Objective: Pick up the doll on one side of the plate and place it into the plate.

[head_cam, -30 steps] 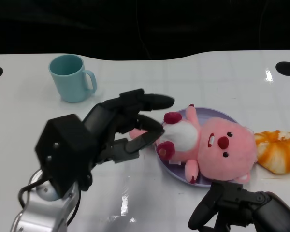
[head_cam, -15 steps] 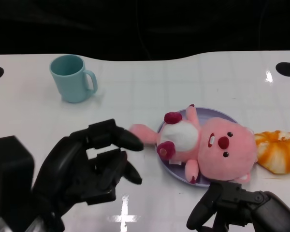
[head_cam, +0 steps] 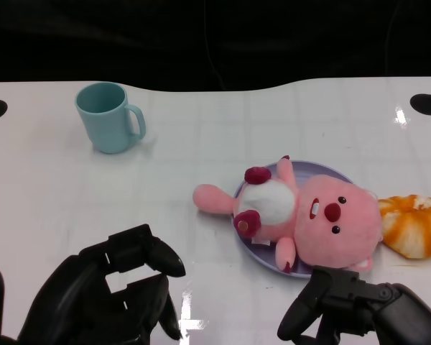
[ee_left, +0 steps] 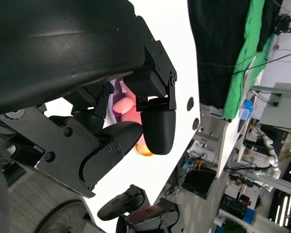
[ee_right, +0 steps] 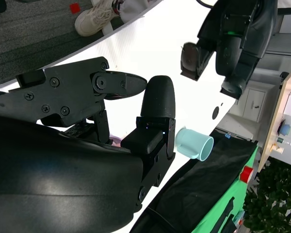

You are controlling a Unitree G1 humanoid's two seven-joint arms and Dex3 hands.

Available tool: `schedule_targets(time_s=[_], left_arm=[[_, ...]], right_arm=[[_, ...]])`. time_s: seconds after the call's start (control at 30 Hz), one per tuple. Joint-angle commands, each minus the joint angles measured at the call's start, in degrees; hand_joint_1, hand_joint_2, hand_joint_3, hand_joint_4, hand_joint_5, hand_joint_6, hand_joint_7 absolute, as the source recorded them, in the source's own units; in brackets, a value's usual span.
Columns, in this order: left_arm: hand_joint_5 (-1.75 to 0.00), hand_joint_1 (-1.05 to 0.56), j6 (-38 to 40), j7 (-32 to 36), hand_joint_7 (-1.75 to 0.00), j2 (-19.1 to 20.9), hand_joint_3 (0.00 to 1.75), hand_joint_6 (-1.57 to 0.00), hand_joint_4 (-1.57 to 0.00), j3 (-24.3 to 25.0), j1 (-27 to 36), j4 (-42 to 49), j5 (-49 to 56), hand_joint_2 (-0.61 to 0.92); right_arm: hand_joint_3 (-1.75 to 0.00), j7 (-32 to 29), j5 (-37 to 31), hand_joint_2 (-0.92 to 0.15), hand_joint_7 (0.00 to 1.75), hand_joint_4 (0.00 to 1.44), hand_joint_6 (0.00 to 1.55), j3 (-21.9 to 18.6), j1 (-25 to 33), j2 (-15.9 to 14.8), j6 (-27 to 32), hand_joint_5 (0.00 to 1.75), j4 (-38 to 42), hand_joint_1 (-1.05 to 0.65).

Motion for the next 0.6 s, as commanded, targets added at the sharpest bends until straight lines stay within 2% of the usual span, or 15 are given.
schedule_targets(time_s=[0.03,0.2,0.6], left_arm=[[-1.75,-0.19,0.5,-1.1,-1.61,1.1,1.27,-0.73,-0.84,0.0,0.6,2.2,-1.4,0.47],[-1.75,-0.14,0.9,-1.8,-1.64,1.4,1.37,-0.72,-0.84,0.0,-0.3,5.6,-3.2,0.42],[-1.75,-0.17,0.2,-1.5,-1.65,1.0,1.38,-0.72,-0.85,-2.9,-2.3,9.6,-2.0,0.41]], right_arm=[[-0.34,0.1,0.6,-0.92,1.28,0.67,0.6,-0.6,-0.1,-0.3,0.0,1.56,0.0,-0.24],[-0.33,0.2,0.8,-0.92,1.29,0.68,0.61,-1.1,0.2,-0.4,-0.3,1.57,0.1,-0.23],[-0.34,1.4,2.5,-0.92,1.3,0.68,0.6,-3.6,1.4,-1.2,-2.5,1.57,1.3,-0.23]])
